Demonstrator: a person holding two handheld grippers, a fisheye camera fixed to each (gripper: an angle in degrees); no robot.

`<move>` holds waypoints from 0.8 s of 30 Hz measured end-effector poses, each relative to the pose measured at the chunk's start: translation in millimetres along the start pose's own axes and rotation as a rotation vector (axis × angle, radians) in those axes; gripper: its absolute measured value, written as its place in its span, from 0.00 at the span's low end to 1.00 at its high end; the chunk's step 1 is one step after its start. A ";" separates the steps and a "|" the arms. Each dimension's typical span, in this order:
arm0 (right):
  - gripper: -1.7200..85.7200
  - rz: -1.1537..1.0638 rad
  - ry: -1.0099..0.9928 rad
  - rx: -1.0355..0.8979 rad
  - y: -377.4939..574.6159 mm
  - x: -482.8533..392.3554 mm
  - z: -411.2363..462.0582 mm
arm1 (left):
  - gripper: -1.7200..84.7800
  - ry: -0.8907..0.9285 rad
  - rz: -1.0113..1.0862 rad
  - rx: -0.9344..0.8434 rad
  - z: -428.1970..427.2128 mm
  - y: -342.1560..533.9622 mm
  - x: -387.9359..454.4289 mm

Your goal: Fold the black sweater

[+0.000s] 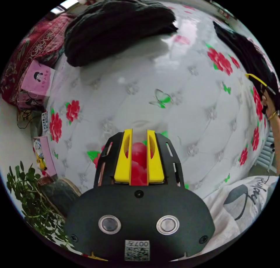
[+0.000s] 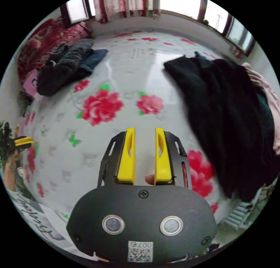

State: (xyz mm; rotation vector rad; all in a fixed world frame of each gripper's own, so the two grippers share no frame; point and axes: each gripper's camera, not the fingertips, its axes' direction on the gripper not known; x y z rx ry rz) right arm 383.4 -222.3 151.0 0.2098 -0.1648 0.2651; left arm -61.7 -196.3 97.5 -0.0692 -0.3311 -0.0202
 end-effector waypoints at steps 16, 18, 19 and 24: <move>0.03 0.266 -0.002 -0.205 40.2 168.4 28.5 | 0.01 -0.167 -0.019 -0.034 -12.9 -9.5 69.3; 0.02 0.191 -0.090 -0.209 44.9 153.7 24.7 | 0.01 -0.184 -0.017 -0.029 -14.2 -8.6 70.0; 0.02 0.130 -0.152 -0.202 50.0 137.7 21.8 | 0.01 -0.194 -0.017 -0.023 -15.0 -7.5 69.7; 0.02 -0.071 -0.397 -0.186 73.2 40.2 9.2 | 0.01 -0.159 -0.007 0.013 -23.2 6.8 61.9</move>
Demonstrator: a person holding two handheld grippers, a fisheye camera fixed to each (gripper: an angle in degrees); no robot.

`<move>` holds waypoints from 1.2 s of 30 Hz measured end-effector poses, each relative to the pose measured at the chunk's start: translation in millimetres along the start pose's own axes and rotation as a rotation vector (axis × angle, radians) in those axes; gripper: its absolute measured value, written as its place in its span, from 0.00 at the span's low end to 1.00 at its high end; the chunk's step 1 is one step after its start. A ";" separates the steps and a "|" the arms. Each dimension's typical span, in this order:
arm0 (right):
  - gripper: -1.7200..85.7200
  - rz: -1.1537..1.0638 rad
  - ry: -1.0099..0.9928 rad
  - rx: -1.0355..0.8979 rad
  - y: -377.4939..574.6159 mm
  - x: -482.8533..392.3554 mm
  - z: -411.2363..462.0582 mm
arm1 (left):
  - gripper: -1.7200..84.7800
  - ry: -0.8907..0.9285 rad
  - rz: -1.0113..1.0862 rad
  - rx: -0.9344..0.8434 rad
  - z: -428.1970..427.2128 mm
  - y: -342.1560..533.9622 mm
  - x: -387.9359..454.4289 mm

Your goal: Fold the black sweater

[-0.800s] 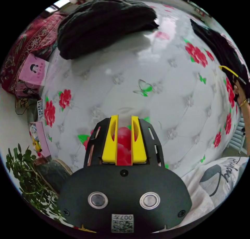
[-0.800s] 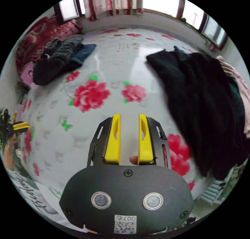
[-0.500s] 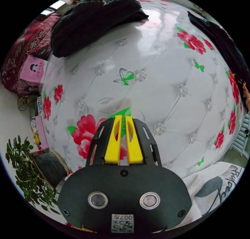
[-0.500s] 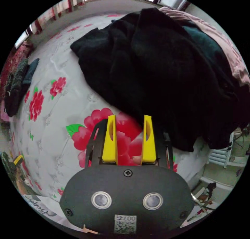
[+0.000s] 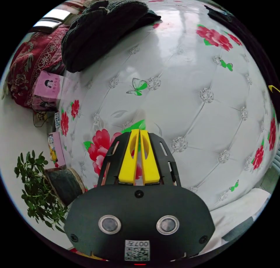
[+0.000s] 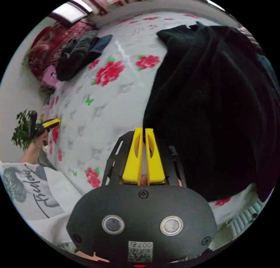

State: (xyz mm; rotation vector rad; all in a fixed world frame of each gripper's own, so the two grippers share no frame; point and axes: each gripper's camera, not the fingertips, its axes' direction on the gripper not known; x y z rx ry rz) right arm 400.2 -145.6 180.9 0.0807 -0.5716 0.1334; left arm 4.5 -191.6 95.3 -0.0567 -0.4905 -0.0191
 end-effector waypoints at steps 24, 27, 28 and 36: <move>0.07 -0.099 -0.325 0.163 72.3 -269.6 -61.3 | 0.01 0.587 0.213 0.191 -95.3 109.5 -29.1; 0.09 -0.103 -0.332 0.164 74.2 -286.0 -63.7 | 0.01 0.612 0.237 0.192 -98.6 112.3 -29.1; 0.09 -0.109 -0.335 0.173 76.5 -290.0 -66.1 | 0.01 0.629 0.249 0.191 -99.7 113.2 -29.2; 0.10 -0.108 -0.306 0.190 92.4 -296.6 -73.2 | 0.04 0.667 0.304 0.188 -106.0 112.7 -31.8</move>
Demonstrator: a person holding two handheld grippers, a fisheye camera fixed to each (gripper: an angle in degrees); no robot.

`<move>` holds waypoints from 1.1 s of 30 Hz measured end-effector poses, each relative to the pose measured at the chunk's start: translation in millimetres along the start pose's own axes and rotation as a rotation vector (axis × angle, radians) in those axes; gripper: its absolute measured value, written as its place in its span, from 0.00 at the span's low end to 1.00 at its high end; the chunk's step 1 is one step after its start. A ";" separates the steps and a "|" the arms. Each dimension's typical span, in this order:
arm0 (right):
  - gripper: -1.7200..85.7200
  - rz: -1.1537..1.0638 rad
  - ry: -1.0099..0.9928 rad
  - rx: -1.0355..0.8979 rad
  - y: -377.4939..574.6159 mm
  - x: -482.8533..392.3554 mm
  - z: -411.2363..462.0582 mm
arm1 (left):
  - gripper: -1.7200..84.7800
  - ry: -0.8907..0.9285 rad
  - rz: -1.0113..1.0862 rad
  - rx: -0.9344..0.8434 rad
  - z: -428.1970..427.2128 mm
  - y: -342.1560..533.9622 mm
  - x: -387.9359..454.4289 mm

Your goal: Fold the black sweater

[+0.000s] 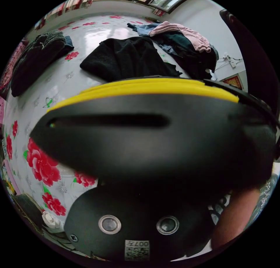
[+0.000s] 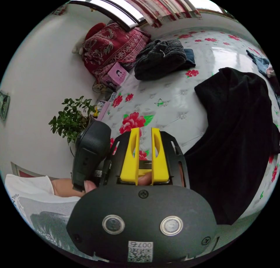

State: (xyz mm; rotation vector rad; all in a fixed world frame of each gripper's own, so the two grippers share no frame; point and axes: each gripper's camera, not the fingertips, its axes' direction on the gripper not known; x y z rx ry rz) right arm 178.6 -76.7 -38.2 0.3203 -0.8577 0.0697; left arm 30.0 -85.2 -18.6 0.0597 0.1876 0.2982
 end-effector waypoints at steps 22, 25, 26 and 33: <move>0.02 0.081 -0.058 -0.074 -6.0 16.0 13.3 | 0.01 -0.113 0.053 -0.087 10.4 -20.2 13.6; 0.02 0.088 -0.065 -0.058 -9.9 17.3 13.8 | 0.01 -0.142 0.048 -0.094 12.8 -30.9 17.7; 0.02 0.082 -0.057 -0.048 -11.8 18.3 13.2 | 0.01 -0.149 0.040 -0.090 13.5 -33.4 17.8; 0.02 -0.051 0.134 -0.026 20.1 57.8 -16.4 | 0.03 -0.210 0.006 -0.121 30.4 -47.3 15.8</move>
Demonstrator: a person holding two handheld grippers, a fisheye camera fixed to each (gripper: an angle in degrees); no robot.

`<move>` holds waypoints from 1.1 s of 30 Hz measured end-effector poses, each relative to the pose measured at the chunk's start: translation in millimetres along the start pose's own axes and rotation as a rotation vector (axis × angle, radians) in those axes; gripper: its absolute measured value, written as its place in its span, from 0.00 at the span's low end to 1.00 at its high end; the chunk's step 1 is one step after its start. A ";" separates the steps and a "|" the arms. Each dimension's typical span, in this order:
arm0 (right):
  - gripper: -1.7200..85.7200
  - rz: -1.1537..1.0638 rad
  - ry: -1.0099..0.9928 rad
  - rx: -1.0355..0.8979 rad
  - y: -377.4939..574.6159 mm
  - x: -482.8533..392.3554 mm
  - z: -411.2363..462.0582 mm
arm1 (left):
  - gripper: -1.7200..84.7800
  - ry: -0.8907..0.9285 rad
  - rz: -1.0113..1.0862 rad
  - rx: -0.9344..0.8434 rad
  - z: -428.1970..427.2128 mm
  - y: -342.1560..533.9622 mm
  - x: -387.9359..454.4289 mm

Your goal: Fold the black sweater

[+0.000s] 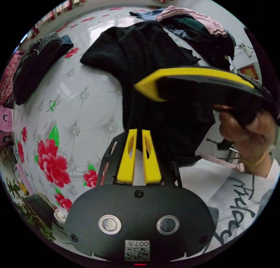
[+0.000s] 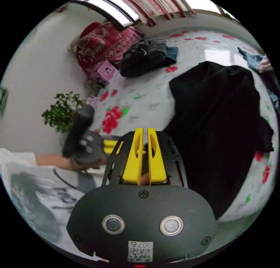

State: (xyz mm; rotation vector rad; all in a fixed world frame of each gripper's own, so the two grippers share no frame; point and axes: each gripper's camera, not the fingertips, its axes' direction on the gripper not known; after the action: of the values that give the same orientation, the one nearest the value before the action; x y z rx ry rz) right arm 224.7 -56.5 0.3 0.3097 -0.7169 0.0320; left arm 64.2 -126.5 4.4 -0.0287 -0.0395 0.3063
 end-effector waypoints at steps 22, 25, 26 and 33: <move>0.10 -0.105 0.409 -0.316 97.3 13.6 47.3 | 0.09 -0.091 0.033 -0.062 15.7 -29.7 60.9; 0.06 -0.096 0.379 -0.288 89.6 14.7 28.8 | 0.09 -0.093 0.032 -0.062 16.0 -31.0 66.3; 0.05 -0.069 0.363 -0.254 87.3 18.4 15.6 | 0.09 -0.094 0.032 -0.062 16.0 -31.1 67.4; 0.04 0.098 0.314 0.015 95.3 48.9 -74.9 | 0.09 -0.105 0.043 -0.071 21.9 -34.2 81.9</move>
State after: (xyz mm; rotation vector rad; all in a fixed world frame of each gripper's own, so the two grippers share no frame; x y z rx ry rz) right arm 296.9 52.4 4.4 0.2758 -0.4197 0.1751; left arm 151.6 -133.9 30.2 -0.0838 -0.1542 0.3494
